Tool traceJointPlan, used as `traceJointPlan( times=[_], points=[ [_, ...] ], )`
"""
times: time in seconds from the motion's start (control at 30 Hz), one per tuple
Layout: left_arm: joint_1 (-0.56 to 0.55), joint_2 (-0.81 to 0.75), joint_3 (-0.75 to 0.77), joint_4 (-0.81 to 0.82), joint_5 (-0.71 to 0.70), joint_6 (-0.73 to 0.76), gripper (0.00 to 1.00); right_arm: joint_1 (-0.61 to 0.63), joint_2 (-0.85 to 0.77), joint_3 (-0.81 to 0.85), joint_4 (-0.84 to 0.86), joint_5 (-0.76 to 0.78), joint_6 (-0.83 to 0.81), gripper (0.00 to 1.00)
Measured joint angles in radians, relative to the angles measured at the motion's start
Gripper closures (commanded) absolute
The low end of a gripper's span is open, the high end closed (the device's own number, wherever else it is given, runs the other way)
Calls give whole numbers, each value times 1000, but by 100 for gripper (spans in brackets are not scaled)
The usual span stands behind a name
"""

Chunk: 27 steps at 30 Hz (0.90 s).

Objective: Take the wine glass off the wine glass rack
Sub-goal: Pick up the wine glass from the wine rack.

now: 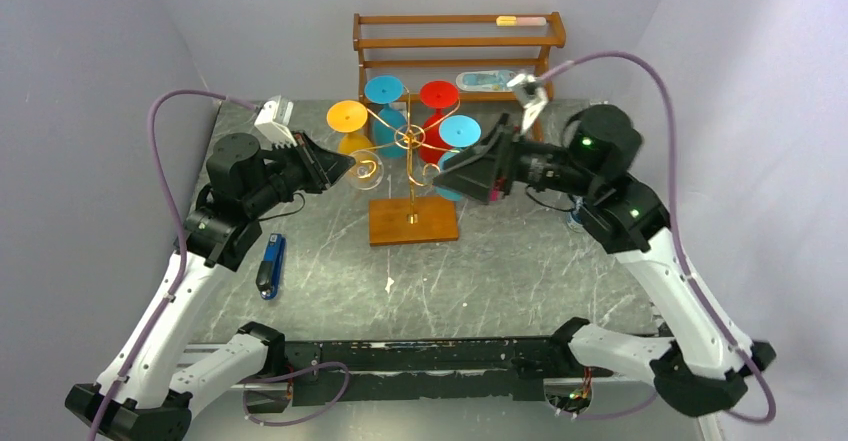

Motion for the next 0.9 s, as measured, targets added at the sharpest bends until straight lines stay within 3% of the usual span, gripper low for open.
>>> traceJointPlan(
  times=[0.23, 0.33, 0.57, 0.9],
  points=[
    [0, 3, -3, 12, 7, 1, 95, 424, 273, 245, -202, 365, -120, 27],
    [0, 8, -1, 13, 7, 3, 95, 534, 331, 249, -214, 551, -115, 27],
    [0, -19, -5, 5, 2, 16, 95, 603, 315, 102, -171, 790, -35, 24],
    [0, -35, -16, 4, -4, 34, 95, 605, 299, 0, -21, 926, 17, 19]
  ],
)
